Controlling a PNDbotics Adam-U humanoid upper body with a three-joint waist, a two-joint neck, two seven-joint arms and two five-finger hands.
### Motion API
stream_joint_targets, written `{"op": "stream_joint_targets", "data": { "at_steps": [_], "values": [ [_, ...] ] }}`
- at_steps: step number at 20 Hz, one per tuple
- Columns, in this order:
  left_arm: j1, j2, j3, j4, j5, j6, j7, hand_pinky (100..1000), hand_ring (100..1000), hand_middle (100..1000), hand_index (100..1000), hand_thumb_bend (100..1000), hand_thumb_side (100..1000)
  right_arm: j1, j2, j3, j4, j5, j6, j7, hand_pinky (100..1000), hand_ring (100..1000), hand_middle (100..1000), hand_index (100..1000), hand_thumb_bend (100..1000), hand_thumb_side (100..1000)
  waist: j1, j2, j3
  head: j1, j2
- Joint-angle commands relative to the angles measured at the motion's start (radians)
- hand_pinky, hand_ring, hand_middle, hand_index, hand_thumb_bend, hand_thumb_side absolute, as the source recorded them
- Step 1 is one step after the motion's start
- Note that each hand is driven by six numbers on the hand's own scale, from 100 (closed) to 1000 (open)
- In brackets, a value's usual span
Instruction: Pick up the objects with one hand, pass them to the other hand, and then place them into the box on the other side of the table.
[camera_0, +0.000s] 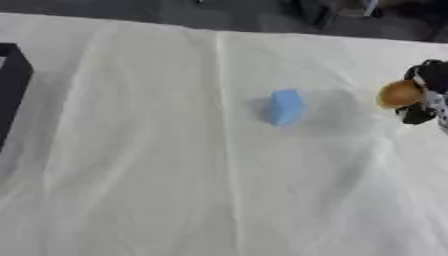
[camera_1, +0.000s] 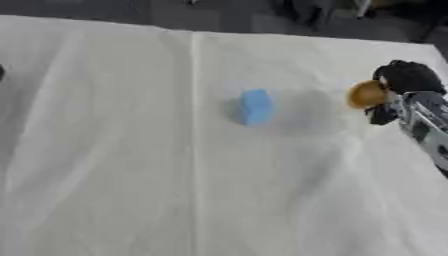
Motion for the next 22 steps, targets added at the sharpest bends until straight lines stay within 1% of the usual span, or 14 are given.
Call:
{"op": "stream_joint_targets", "data": {
  "at_steps": [1, 3, 4, 5, 6, 7, 10, 14, 15, 16, 17, 18, 19, 22],
  "values": [
    [-0.003, 0.031, 0.014, -0.017, 0.002, 0.000, 0.004, 988, 471, 681, 847, 501, 774, 0.010, -0.013, -0.021, -0.108, -0.029, 0.045, -0.057, 813, 613, 371, 432, 224, 100, 0.009, -0.034, -0.006, 0.005, 0.006],
    [-0.002, 0.035, 0.015, -0.017, 0.005, 0.002, 0.003, 987, 471, 681, 847, 501, 772, 0.015, 0.008, -0.012, -0.173, -0.058, 0.087, -0.104, 757, 609, 369, 433, 226, 100, 0.017, -0.041, -0.014, 0.012, 0.011],
    [-0.001, 0.037, 0.016, -0.017, 0.006, 0.004, 0.003, 987, 471, 681, 847, 501, 772, 0.012, 0.017, -0.006, -0.189, -0.074, 0.099, -0.131, 720, 605, 372, 432, 349, 100, 0.019, -0.044, -0.017, 0.016, 0.013],
    [-0.001, 0.039, 0.016, -0.017, 0.006, 0.005, 0.003, 987, 471, 681, 847, 500, 772, 0.006, 0.028, 0.001, -0.196, -0.094, 0.105, -0.162, 720, 605, 366, 432, 228, 100, 0.022, -0.048, -0.019, 0.020, 0.017],
    [0.000, 0.041, 0.017, -0.017, 0.008, 0.008, 0.004, 987, 471, 681, 847, 501, 771, -0.008, 0.044, 0.009, -0.200, -0.116, 0.107, -0.198, 664, 600, 363, 432, 226, 100, 0.026, -0.054, -0.024, 0.026, 0.021],
    [0.001, 0.043, 0.018, -0.017, 0.012, 0.011, 0.006, 987, 471, 681, 847, 501, 771, -0.020, 0.058, 0.020, -0.202, -0.136, 0.106, -0.233, 653, 599, 362, 432, 227, 100, 0.030, -0.059, -0.028, 0.031, 0.025],
    [0.008, 0.052, 0.019, -0.017, 0.020, 0.023, 0.011, 987, 471, 681, 847, 502, 771, -0.052, 0.094, 0.063, -0.203, -0.177, 0.089, -0.319, 613, 595, 363, 433, 224, 100, 0.044, -0.076, -0.046, 0.050, 0.038],
    [0.011, 0.069, 0.020, -0.017, 0.030, 0.041, 0.015, 986, 471, 681, 848, 506, 768, -0.109, 0.145, 0.120, -0.203, -0.191, 0.060, -0.402, 545, 589, 365, 437, 213, 100, 0.058, -0.101, -0.072, 0.081, 0.057],
    [0.009, 0.078, 0.017, -0.017, 0.033, 0.050, 0.014, 984, 471, 681, 848, 509, 766, -0.128, 0.162, 0.133, -0.203, -0.192, 0.047, -0.424, 520, 585, 366, 437, 256, 100, 0.062, -0.108, -0.079, 0.091, 0.062],
    [0.007, 0.087, 0.015, -0.017, 0.035, 0.060, 0.012, 984, 471, 681, 848, 509, 764, -0.144, 0.179, 0.147, -0.203, -0.193, 0.034, -0.444, 514, 583, 364, 437, 206, 100, 0.064, -0.114, -0.084, 0.100, 0.066],
    [0.003, 0.097, 0.013, -0.017, 0.037, 0.070, 0.009, 984, 472, 681, 848, 510, 761, -0.157, 0.196, 0.161, -0.203, -0.194, 0.021, -0.461, 504, 582, 364, 437, 201, 100, 0.066, -0.121, -0.090, 0.110, 0.071],
    [-0.001, 0.108, 0.011, -0.017, 0.038, 0.078, 0.005, 983, 472, 680, 848, 510, 760, -0.169, 0.212, 0.175, -0.203, -0.196, 0.010, -0.474, 492, 580, 364, 437, 258, 100, 0.068, -0.126, -0.094, 0.119, 0.075],
    [-0.006, 0.118, 0.008, -0.017, 0.040, 0.087, 0.001, 983, 472, 680, 849, 510, 759, -0.182, 0.230, 0.189, -0.203, -0.199, -0.001, -0.486, 479, 579, 363, 437, 179, 100, 0.069, -0.132, -0.098, 0.128, 0.079],
    [-0.021, 0.148, 0.001, -0.017, 0.051, 0.113, -0.015, 981, 473, 681, 853, 508, 760, -0.219, 0.290, 0.233, -0.203, -0.205, -0.028, -0.519, 464, 575, 364, 439, 154, 100, 0.071, -0.148, -0.109, 0.155, 0.091]
  ]
}}
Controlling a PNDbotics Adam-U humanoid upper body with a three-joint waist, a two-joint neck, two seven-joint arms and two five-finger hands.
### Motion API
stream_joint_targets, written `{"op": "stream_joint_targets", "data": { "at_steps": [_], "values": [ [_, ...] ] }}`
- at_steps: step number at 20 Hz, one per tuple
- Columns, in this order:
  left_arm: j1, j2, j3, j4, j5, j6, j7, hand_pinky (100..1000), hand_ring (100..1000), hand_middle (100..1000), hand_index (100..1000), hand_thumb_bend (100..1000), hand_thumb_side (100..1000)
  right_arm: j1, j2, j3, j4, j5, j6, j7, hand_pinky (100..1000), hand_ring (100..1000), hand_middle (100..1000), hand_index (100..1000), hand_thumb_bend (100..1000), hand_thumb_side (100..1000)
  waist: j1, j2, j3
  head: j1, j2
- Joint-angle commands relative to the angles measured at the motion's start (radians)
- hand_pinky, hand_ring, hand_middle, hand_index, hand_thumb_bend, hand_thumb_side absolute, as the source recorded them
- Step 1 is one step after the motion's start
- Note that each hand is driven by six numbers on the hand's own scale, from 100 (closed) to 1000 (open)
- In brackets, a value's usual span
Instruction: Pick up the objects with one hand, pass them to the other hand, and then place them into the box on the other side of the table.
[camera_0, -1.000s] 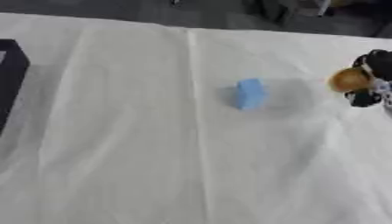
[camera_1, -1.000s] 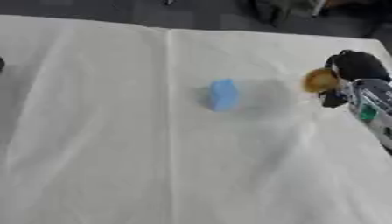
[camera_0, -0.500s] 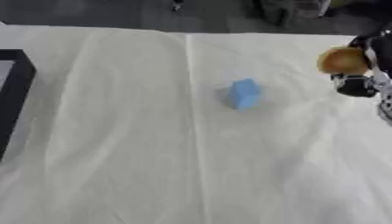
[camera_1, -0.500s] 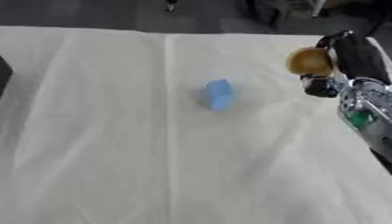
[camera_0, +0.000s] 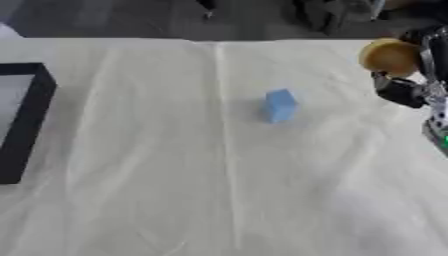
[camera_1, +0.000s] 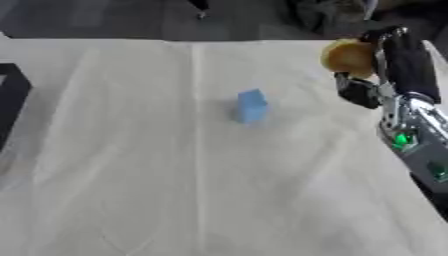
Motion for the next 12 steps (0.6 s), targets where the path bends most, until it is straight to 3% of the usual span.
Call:
{"op": "stream_joint_targets", "data": {
  "at_steps": [1, 7, 12],
  "values": [
    [-0.024, 0.064, -0.001, -0.017, 0.012, 0.029, -0.016, 982, 473, 681, 853, 508, 760, -0.036, 0.041, 0.039, -0.020, -0.004, -0.026, -0.040, 463, 574, 364, 439, 151, 100, 0.004, -0.030, -0.006, 0.031, 0.016],
    [-0.077, 0.128, -0.013, -0.017, 0.027, 0.074, -0.056, 974, 475, 687, 862, 508, 760, -0.089, 0.145, 0.162, -0.020, 0.039, -0.051, -0.119, 438, 561, 365, 440, 135, 100, 0.000, -0.051, -0.013, 0.063, 0.038],
    [-0.147, 0.184, -0.036, -0.017, 0.032, 0.141, -0.125, 968, 483, 699, 870, 512, 753, -0.114, 0.216, 0.261, -0.020, 0.083, -0.035, -0.182, 422, 557, 362, 438, 124, 100, -0.005, -0.062, -0.011, 0.064, 0.058]
  ]
}}
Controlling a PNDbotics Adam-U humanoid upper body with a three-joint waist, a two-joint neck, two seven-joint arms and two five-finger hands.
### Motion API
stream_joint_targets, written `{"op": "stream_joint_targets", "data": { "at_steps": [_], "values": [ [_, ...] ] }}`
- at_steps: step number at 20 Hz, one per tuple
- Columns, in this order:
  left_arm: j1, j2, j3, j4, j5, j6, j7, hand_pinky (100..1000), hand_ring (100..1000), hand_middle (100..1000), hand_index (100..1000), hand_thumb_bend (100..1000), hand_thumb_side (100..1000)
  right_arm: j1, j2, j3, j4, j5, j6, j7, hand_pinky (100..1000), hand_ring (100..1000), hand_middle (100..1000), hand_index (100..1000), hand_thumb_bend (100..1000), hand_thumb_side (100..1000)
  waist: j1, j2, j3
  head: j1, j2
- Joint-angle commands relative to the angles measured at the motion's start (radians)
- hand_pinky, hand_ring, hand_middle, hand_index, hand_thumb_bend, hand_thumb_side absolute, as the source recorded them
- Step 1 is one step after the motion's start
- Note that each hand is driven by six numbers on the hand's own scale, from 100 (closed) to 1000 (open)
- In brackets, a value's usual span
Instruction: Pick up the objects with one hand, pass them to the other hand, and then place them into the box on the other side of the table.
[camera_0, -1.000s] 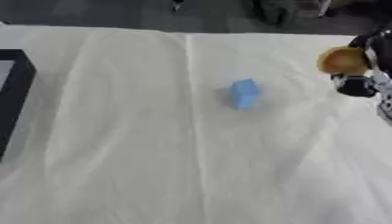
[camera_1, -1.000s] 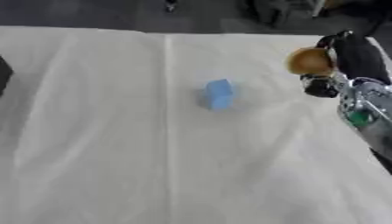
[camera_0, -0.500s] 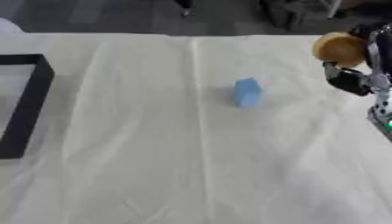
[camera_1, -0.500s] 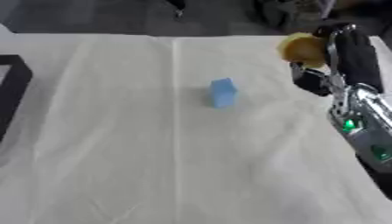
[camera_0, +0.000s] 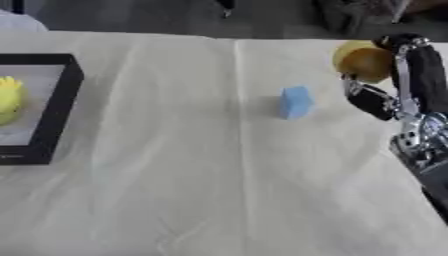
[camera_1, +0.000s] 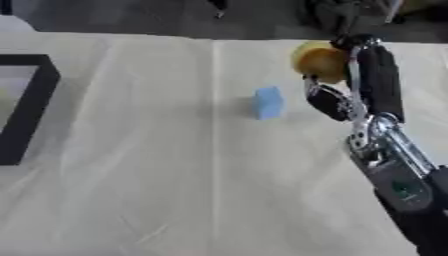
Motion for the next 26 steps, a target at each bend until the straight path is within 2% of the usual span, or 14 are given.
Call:
{"op": "stream_joint_targets", "data": {
  "at_steps": [1, 8, 15, 18, 22, 26],
  "values": [
    [-0.052, 0.068, -0.010, -0.017, 0.007, 0.047, -0.050, 967, 487, 704, 872, 514, 748, -0.020, 0.026, 0.058, -0.020, 0.026, 0.014, -0.042, 421, 558, 362, 438, 119, 100, 0.002, -0.021, 0.003, 0.000, 0.014],
    [-0.187, 0.121, -0.081, -0.017, -0.037, 0.170, -0.259, 961, 517, 720, 880, 516, 701, -0.066, 0.084, 0.161, -0.020, -0.003, 0.032, -0.134, 434, 553, 364, 441, 100, 100, 0.004, -0.023, 0.019, -0.021, 0.017],
    [-0.322, 0.110, -0.185, -0.017, -0.100, 0.248, -0.470, 954, 553, 737, 883, 512, 692, -0.124, 0.109, 0.216, -0.020, 0.017, 0.052, -0.183, 429, 547, 366, 442, 100, 100, 0.008, -0.028, 0.036, -0.034, 0.026],
    [-0.385, 0.098, -0.232, -0.017, -0.140, 0.290, -0.554, 951, 576, 746, 885, 515, 673, -0.138, 0.113, 0.236, -0.020, 0.017, 0.060, -0.184, 430, 549, 369, 445, 100, 100, 0.011, -0.032, 0.042, -0.033, 0.029],
    [-0.464, 0.063, -0.304, -0.017, -0.197, 0.389, -0.637, 959, 616, 767, 905, 534, 621, -0.158, 0.110, 0.265, -0.020, 0.031, 0.063, -0.158, 444, 553, 373, 449, 100, 100, 0.017, -0.038, 0.050, -0.028, 0.028],
    [-0.510, 0.012, -0.378, -0.017, -0.250, 0.500, -0.680, 974, 671, 800, 940, 563, 552, -0.170, 0.106, 0.285, -0.020, 0.071, 0.075, -0.109, 468, 555, 375, 450, 109, 100, 0.022, -0.041, 0.058, -0.026, 0.031]
  ]
}}
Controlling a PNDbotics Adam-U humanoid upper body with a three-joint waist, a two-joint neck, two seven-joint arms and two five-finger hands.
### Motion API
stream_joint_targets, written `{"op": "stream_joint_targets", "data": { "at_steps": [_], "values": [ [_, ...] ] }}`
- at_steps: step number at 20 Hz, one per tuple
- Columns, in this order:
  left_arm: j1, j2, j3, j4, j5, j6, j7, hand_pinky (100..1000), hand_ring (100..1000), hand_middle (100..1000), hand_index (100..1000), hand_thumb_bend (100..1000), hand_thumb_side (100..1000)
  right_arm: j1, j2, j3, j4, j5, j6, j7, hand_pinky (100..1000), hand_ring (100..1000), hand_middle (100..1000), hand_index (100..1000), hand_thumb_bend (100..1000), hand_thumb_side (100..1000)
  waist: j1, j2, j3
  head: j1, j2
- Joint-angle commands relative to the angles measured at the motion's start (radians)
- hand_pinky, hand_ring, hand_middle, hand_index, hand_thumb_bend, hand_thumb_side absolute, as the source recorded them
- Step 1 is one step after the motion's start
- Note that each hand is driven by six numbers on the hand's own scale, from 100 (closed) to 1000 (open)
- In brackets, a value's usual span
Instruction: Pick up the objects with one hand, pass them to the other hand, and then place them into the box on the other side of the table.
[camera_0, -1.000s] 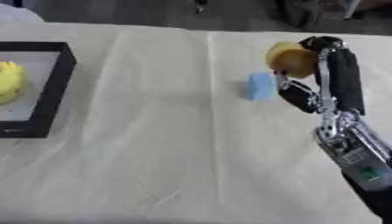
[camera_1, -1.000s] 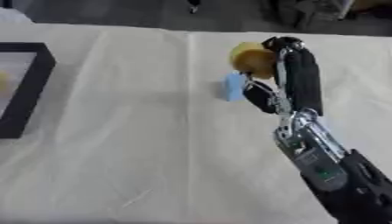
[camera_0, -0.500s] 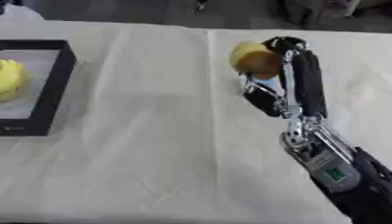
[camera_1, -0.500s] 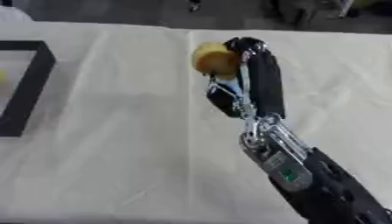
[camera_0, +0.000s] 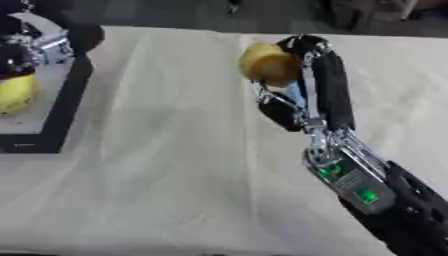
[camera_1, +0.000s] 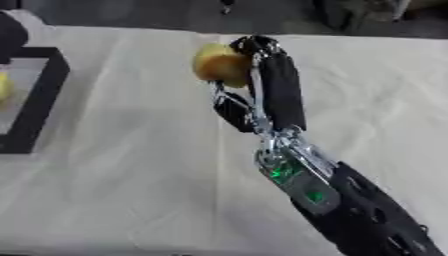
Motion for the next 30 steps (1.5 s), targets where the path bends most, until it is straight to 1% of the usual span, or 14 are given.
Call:
{"op": "stream_joint_targets", "data": {
  "at_steps": [1, 3, 5, 7, 11, 14, 19, 23, 26, 28, 30],
  "values": [
    [-0.032, -0.020, -0.049, -0.011, -0.045, 0.075, -0.024, 974, 680, 803, 942, 568, 540, -0.022, -0.015, 0.009, -0.020, 0.042, 0.029, 0.017, 472, 555, 375, 450, 112, 100, 0.007, -0.023, 0.003, 0.003, 0.007],
    [-0.033, -0.031, -0.084, -0.011, -0.071, 0.086, -0.025, 975, 687, 804, 939, 573, 522, -0.026, -0.014, 0.017, -0.020, 0.068, 0.031, 0.037, 478, 556, 376, 451, 115, 100, 0.009, -0.023, 0.004, 0.007, 0.009],
    [-0.030, -0.045, -0.105, -0.011, -0.087, 0.089, -0.024, 976, 683, 796, 933, 574, 514, -0.031, -0.012, 0.025, -0.020, 0.091, 0.029, 0.054, 482, 557, 377, 451, 119, 100, 0.010, -0.022, 0.005, 0.012, 0.010],
    [-0.033, -0.063, -0.114, -0.011, -0.093, 0.089, -0.019, 975, 680, 790, 925, 578, 506, -0.038, -0.010, 0.035, -0.020, 0.115, 0.022, 0.069, 489, 557, 378, 451, 127, 100, 0.011, -0.021, 0.006, 0.017, 0.011],
    [-0.042, -0.093, -0.133, -0.011, -0.120, 0.090, -0.013, 969, 678, 786, 916, 576, 512, -0.054, -0.006, 0.055, -0.020, 0.167, -0.010, 0.096, 495, 557, 379, 451, 142, 100, 0.011, -0.019, 0.006, 0.028, 0.009],
    [-0.041, -0.117, -0.135, -0.008, -0.141, 0.090, -0.002, 970, 665, 782, 915, 570, 514, -0.064, 0.000, 0.070, -0.020, 0.186, -0.028, 0.110, 493, 555, 379, 451, 143, 100, 0.010, -0.017, 0.006, 0.035, 0.003],
    [-0.059, -0.163, -0.145, 0.034, -0.172, 0.090, 0.033, 965, 656, 778, 910, 558, 501, -0.077, 0.004, 0.099, -0.020, 0.219, -0.058, 0.143, 497, 554, 379, 450, 160, 100, 0.010, -0.014, 0.008, 0.043, -0.001],
    [-0.072, -0.198, -0.154, 0.064, -0.184, 0.090, 0.069, 961, 644, 773, 903, 549, 500, -0.089, 0.011, 0.120, -0.020, 0.221, -0.072, 0.160, 491, 554, 379, 450, 156, 100, 0.009, -0.011, 0.008, 0.049, -0.007],
    [-0.077, -0.223, -0.160, 0.089, -0.192, 0.090, 0.093, 959, 645, 773, 896, 546, 479, -0.100, 0.017, 0.135, -0.020, 0.221, -0.087, 0.165, 494, 554, 380, 452, 153, 100, 0.008, -0.008, 0.007, 0.050, -0.006],
    [-0.080, -0.238, -0.171, 0.110, -0.195, 0.090, 0.097, 959, 655, 776, 895, 549, 464, -0.109, 0.020, 0.144, -0.020, 0.224, -0.096, 0.166, 492, 554, 381, 453, 150, 100, 0.007, -0.005, 0.007, 0.051, -0.006],
    [-0.081, -0.254, -0.183, 0.131, -0.204, 0.090, 0.095, 957, 662, 778, 894, 553, 450, -0.119, 0.026, 0.152, -0.020, 0.217, -0.093, 0.165, 478, 552, 382, 455, 140, 100, 0.006, 0.000, 0.007, 0.051, -0.007]
  ]
}}
